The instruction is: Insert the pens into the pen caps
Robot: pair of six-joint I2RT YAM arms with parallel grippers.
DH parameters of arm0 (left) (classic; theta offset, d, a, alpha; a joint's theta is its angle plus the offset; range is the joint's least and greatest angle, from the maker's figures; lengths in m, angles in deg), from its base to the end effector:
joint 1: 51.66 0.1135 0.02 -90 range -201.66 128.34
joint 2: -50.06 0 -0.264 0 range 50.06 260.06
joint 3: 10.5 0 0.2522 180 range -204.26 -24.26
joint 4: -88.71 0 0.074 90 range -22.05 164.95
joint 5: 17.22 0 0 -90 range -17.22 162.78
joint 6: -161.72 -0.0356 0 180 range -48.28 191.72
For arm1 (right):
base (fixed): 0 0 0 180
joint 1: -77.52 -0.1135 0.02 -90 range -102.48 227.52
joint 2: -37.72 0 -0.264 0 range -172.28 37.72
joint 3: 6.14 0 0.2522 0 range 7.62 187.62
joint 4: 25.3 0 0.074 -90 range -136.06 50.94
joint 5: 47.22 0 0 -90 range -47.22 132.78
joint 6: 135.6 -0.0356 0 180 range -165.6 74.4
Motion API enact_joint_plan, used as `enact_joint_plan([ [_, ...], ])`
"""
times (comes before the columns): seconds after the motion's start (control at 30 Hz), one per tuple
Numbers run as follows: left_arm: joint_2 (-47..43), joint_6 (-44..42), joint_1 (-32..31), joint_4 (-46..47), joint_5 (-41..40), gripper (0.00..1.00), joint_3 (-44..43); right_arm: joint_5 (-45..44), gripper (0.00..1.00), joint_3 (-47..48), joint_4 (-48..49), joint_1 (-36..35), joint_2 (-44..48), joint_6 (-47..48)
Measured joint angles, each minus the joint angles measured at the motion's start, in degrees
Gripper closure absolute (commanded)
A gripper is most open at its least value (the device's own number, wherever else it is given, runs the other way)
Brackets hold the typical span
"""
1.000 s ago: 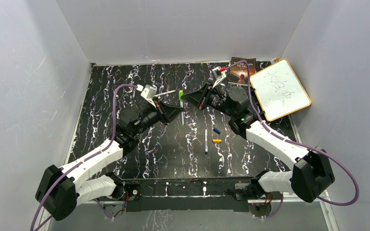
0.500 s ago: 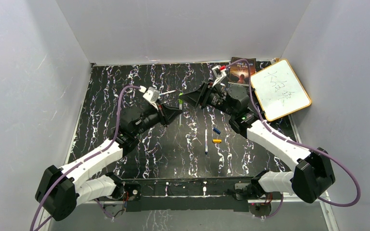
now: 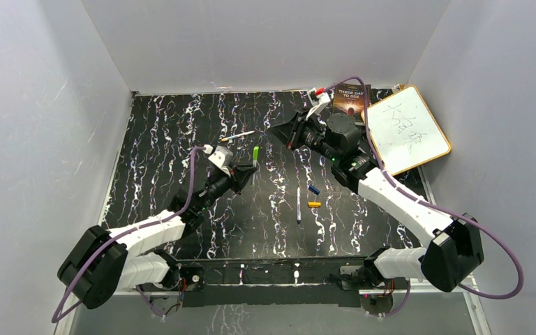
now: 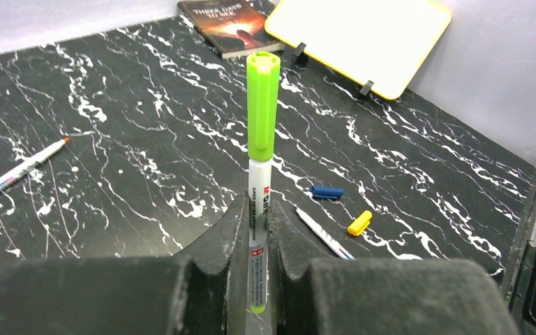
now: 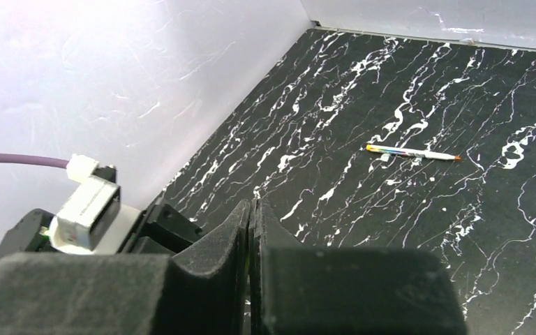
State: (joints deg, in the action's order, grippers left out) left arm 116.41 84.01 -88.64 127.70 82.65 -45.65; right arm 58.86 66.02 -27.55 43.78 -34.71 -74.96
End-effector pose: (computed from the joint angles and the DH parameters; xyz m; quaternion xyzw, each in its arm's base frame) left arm 0.1864 -0.1480 0.2395 0.2034 0.6260 -0.3643 0.6588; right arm 0.2445 0.1752 0.3592 -0.1240 0.7112 0.4443 0.5305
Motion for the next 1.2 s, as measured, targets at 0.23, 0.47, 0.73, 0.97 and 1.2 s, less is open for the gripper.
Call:
enact_joint_plan([
  [0.23,1.8,-1.7,0.0,2.3,0.4,1.0,0.0,1.6,1.0,0.0,-0.9,0.0,-2.6,1.2],
  [0.47,1.8,-2.2,0.0,1.6,1.0,1.0,0.0,4.1,1.0,-1.2,-1.3,-0.3,-4.1,1.1],
  [0.73,1.8,-1.9,0.0,0.8,1.7,1.0,-0.3,6.1,0.59,-2.8,-1.4,-0.3,-4.0,0.3],
  [0.97,1.8,0.7,0.0,-2.7,5.7,1.0,-3.0,4.4,0.53,-3.1,-1.9,-0.4,-3.9,1.0],
  [1.2,0.6,3.1,0.0,-3.8,8.4,1.0,-3.6,5.5,0.73,-1.5,-2.6,-0.5,-5.7,1.2],
])
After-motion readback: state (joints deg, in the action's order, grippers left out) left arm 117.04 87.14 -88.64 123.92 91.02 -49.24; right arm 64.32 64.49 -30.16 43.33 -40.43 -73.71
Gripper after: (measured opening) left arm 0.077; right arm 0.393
